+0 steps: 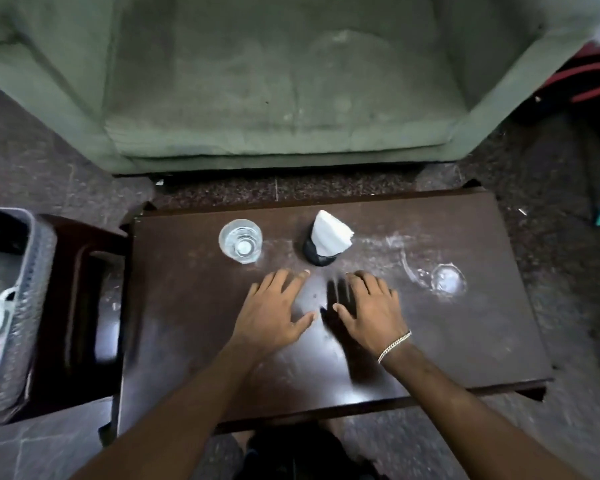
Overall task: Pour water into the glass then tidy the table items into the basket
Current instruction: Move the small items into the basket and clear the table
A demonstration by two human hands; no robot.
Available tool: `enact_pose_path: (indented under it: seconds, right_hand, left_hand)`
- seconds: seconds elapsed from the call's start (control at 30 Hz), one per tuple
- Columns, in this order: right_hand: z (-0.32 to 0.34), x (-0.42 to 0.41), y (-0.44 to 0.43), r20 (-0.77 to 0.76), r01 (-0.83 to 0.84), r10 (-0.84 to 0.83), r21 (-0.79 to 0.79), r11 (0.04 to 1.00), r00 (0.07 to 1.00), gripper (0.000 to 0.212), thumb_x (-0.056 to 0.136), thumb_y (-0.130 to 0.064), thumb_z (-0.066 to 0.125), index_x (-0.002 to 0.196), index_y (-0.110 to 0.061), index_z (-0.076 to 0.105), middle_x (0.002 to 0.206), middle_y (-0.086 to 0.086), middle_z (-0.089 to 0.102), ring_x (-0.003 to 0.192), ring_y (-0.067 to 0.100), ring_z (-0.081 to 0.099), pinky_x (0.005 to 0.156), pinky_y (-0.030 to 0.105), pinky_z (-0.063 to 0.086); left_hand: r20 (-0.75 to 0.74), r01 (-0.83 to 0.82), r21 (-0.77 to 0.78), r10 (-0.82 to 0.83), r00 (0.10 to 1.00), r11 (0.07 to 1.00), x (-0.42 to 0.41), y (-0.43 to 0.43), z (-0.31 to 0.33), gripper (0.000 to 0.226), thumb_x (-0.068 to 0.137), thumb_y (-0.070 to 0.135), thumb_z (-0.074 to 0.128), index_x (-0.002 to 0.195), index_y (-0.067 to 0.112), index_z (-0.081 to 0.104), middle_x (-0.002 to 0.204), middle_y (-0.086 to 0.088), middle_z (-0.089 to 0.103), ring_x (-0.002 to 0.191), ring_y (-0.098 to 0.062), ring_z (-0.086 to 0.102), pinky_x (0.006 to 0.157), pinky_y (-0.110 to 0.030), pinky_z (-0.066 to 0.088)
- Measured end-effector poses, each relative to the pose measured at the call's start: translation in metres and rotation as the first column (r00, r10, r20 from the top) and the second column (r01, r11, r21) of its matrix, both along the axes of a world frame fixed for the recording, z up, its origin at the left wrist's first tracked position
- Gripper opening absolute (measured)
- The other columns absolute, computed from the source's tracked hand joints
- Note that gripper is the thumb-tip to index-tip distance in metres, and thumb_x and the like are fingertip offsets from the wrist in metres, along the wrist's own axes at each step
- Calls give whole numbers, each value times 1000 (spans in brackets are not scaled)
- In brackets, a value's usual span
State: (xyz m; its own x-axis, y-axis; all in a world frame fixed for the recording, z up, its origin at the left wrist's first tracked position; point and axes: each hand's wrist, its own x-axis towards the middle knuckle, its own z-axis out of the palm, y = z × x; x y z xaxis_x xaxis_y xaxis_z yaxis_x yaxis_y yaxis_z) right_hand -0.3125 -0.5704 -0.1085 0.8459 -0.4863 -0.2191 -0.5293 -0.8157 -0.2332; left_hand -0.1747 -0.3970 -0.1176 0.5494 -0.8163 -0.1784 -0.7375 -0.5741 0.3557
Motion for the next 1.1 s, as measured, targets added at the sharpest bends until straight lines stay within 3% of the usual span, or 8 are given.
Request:
enact_pose_path:
  seconds: [0.13,0.27,0.5,0.63,0.8,0.97,1.1]
  right_hand:
    - [-19,-19,-33,-47,84,-82,53,995,996,48,85,-25,72,126,-6,58,120,15,58,103,38,56,89,47,50]
    - [-29,-25,-49,-124,142,-128,116,983,984,43,92,-17,62,133,-6,55,123,15,55,110,37,53,98,43,46]
    - [-31,-18,-50,-172,169,-147,121,978,974,30,96,-12,52,124,-7,59,119,15,58,105,38,59,85,39,49]
    - [-12,2,-29,-93,83,-71,140,987,993,29,97,-18,53,124,-11,62,118,11,59,107,37,59,87,41,50]
    - [24,47,16,87,-61,50,129,990,995,18,92,-14,63,109,-8,68,104,12,64,90,39,64,72,40,53]
    - [58,107,73,234,-238,211,94,967,949,14,85,-11,74,98,-7,71,92,10,63,80,34,65,68,38,55]
    - [85,155,125,298,-356,316,91,930,901,22,82,-11,77,103,-9,72,97,9,66,84,33,67,66,37,56]
  left_hand:
    - [-31,22,45,-20,999,999,-14,-22,-20,81,86,69,52,154,28,37,140,-2,50,128,-25,49,100,-46,48]
    - [-53,18,76,-14,999,997,-16,-29,-29,81,85,69,49,154,28,36,134,-1,50,124,-25,50,99,-48,48]
    - [-34,-6,53,7,999,999,-4,-18,-26,78,87,68,51,152,25,40,133,-1,52,121,-25,52,96,-46,50]
    - [-24,-47,16,48,999,999,7,5,-12,78,87,67,53,152,26,39,133,1,54,119,-24,53,93,-43,51]
    - [26,-137,3,137,990,991,36,52,21,77,85,67,53,150,27,41,137,2,53,120,-23,52,92,-43,50]
    - [55,-265,-34,267,962,964,67,114,58,77,87,67,53,151,28,39,140,2,52,124,-22,52,93,-43,52]
    - [91,-360,-60,365,927,931,87,171,84,78,88,67,53,153,28,37,141,0,52,127,-22,51,96,-42,52]
